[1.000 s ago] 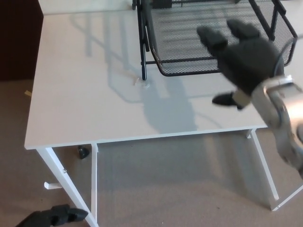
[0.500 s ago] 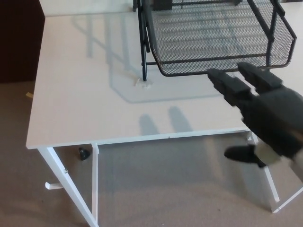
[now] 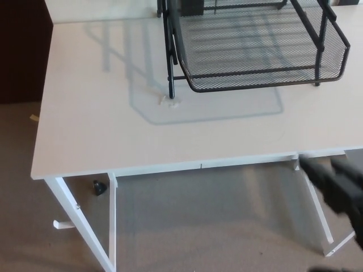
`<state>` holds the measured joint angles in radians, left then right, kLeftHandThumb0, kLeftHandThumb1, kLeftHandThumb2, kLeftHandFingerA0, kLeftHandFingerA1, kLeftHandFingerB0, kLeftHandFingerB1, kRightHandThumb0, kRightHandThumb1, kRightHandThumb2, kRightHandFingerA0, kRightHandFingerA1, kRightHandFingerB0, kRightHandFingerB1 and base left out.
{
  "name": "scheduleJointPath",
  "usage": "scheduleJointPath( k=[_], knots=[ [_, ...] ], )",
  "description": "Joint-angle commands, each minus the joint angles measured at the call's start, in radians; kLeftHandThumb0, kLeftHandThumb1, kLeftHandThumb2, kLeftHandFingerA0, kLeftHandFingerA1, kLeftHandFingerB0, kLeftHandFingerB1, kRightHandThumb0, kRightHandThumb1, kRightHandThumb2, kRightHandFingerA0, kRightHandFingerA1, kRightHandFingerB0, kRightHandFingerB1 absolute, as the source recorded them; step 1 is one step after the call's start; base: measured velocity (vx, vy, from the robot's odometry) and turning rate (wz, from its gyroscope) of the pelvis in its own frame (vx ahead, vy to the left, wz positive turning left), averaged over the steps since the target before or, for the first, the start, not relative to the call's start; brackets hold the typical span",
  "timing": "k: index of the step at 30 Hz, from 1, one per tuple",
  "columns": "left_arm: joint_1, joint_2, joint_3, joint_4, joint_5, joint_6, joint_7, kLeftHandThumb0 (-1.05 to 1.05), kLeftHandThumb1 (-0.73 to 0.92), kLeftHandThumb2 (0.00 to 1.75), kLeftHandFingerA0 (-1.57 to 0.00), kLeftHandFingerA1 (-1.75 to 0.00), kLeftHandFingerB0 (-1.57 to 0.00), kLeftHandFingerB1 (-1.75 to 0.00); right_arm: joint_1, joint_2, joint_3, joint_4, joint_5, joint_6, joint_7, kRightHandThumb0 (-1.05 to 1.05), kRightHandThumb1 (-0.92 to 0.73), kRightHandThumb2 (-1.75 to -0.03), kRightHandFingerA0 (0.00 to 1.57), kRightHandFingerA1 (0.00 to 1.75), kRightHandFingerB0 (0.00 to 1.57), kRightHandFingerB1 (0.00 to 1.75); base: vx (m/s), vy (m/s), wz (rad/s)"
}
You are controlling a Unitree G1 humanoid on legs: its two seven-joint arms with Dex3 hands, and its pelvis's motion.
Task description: The robot walk towards a table in front and then pushes a layer of a file tray back to its original position using its right hand
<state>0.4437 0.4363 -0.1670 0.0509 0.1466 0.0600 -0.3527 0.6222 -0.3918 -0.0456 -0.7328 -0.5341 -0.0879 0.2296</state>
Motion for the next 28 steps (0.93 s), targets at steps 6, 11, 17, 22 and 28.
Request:
scheduleJointPath(
  k=[6,11,17,22,28],
  knots=[
    [-0.015,0.025,0.011,0.055,0.026,-0.05,0.014,-0.24,0.64,0.59,-0.61,-0.46,-0.35,-0.36,0.094,0.262,-0.134,0.556,0.531,-0.131,0.015,-0.58,-0.47,-0.77,0.13,0.53,0.08,0.44,0.0,0.0,0.0],
    [-0.043,0.019,0.014,0.07,0.026,-0.035,0.02,-0.24,0.63,0.58,-0.63,-0.46,-0.37,-0.37,-0.036,0.266,-0.182,0.771,0.543,-0.104,0.056,-0.59,-0.47,-0.77,0.16,0.55,0.11,0.46,0.0,0.0,0.0],
    [-0.044,0.012,0.017,0.075,0.023,-0.026,0.029,-0.23,0.62,0.58,-0.64,-0.47,-0.38,-0.37,-0.065,0.242,-0.175,0.86,0.502,-0.143,0.081,-0.61,-0.49,-0.79,0.14,0.55,0.1,0.46,0.0,0.0,0.0],
    [-0.062,0.017,0.014,0.093,0.039,-0.031,0.038,-0.25,0.62,0.58,-0.64,-0.46,-0.38,-0.37,-0.086,0.227,-0.159,0.906,0.484,-0.166,0.088,-0.6,-0.49,-0.79,0.19,0.6,0.16,0.5,0.0,0.0,0.0],
    [-0.067,0.022,0.011,0.104,0.046,-0.041,0.041,-0.25,0.63,0.58,-0.62,-0.46,-0.37,-0.36,-0.093,0.217,-0.137,0.933,0.465,-0.194,0.074,-0.62,-0.49,-0.82,0.24,0.61,0.17,0.5,0.0,0.0,0.0]
  ],
)
